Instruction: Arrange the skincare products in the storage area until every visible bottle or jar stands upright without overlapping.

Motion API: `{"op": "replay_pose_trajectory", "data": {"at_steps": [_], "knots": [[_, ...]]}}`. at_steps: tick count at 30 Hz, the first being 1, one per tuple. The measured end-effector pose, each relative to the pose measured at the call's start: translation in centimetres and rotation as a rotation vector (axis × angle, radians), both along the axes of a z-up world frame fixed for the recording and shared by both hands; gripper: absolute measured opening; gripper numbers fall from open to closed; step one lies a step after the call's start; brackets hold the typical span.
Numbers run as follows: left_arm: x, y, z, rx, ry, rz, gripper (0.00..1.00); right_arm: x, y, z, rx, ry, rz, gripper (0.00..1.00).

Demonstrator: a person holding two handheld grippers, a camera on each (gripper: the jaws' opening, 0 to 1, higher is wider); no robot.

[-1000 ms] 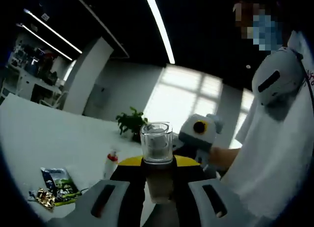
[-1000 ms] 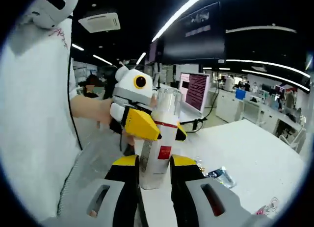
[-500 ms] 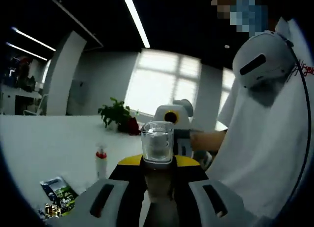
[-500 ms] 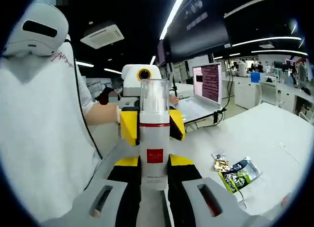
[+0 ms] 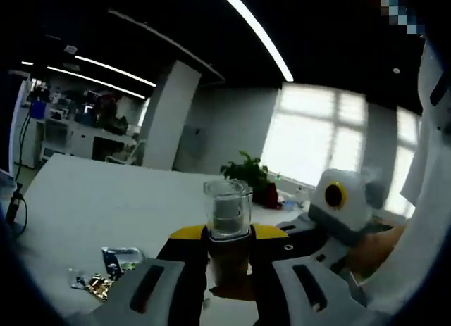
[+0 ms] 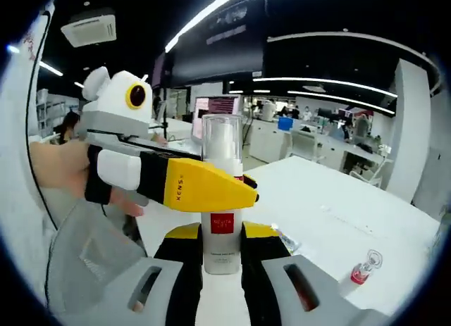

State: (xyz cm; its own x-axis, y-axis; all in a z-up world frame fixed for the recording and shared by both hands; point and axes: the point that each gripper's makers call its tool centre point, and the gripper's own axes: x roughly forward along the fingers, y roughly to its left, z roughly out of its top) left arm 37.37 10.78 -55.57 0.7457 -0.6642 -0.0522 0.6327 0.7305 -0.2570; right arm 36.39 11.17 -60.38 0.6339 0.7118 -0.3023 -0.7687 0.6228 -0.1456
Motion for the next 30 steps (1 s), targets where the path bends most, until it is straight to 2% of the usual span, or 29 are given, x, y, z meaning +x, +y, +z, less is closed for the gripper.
{"op": "replay_pose_trajectory", "data": {"at_steps": [3,6,10,12,13,16,19,22,23,27,30], "knots": [[0.1,0.3,0.2,0.026,-0.006,0.061,0.16,0.4,-0.2,0.3,0.017,-0.013,-0.068,0.19],[0.0,0.0,0.4,0.067,-0.029,0.076,0.16,0.5,-0.3,0.4,0.015,-0.030,-0.116,0.19],[-0.3,-0.6,0.5,0.095,-0.051,0.047,0.15,0.6,-0.7,0.4,0.014,-0.034,-0.136,0.20],[-0.4,-0.6,0.4,0.086,-0.040,0.012,0.15,0.4,-0.8,0.3,0.015,-0.033,-0.103,0.20],[-0.7,-0.9,0.4,0.063,-0.023,-0.033,0.15,0.2,-0.9,0.4,0.025,-0.026,-0.074,0.20],[-1.2,-1.4,0.6,0.092,-0.054,-0.124,0.15,-0.6,-1.3,0.7,0.049,-0.015,0.011,0.21],[-2.2,-2.7,1.1,0.111,-0.090,-0.267,0.15,-1.1,-1.9,1.0,0.079,-0.009,0.077,0.23],[-2.9,-3.7,1.3,0.122,-0.118,-0.376,0.15,-1.5,-2.4,1.1,0.065,-0.027,0.136,0.24],[-3.4,-4.2,1.4,0.123,-0.127,-0.429,0.15,-2.0,-2.4,1.2,0.056,-0.032,0.188,0.24],[-4.1,-5.1,1.9,0.119,-0.145,-0.521,0.15,-2.4,-3.2,1.7,0.090,-0.017,0.236,0.25],[-4.8,-6.0,1.8,0.160,-0.154,-0.608,0.15,-2.9,-3.7,1.6,0.079,-0.018,0.279,0.25]]}}
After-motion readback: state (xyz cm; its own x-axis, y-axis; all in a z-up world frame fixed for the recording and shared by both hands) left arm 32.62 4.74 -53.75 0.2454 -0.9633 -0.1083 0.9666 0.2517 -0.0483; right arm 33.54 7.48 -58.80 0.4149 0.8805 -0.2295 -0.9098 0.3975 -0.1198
